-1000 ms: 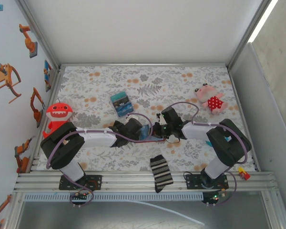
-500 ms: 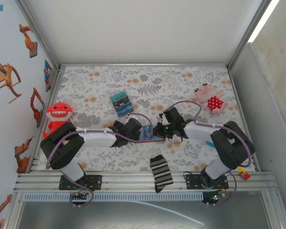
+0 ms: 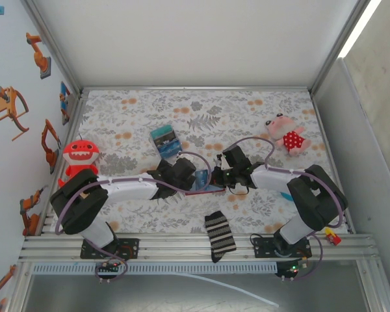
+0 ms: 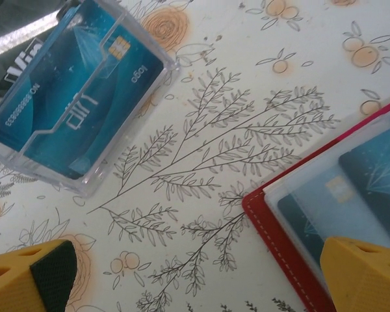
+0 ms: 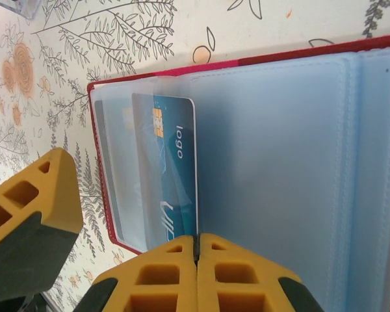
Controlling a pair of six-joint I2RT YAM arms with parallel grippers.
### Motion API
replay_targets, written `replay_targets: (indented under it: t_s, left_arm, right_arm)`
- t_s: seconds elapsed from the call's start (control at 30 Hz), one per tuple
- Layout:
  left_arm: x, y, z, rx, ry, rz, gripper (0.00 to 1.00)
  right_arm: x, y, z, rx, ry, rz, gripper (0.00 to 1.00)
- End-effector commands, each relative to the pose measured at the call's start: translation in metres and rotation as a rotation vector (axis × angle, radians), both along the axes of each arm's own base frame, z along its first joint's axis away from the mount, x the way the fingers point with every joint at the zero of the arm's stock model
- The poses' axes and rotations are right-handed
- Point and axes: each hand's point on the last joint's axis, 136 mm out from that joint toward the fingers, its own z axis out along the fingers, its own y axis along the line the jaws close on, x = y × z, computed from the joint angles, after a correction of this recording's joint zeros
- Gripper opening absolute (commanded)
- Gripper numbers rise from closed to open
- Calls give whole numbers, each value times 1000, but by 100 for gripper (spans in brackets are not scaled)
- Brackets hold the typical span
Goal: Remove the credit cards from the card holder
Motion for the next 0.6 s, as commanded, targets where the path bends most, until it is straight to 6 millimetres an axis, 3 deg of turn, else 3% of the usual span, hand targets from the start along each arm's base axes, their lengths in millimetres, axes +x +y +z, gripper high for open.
replay_targets:
  t_s: [0.0,0.43,0.57]
  left_arm:
    - [0,-18,2,10,-8,-54,97]
    - [-9,-12,-31,77,50,-57,97]
    - [-11,-11,-33,76,60,-55,97]
  right_arm:
    - [8,-1,9,-6,-28,-9,0]
    - [4,6,14,60,-25,8,0]
    - [4,11,17,119,-36,13,7]
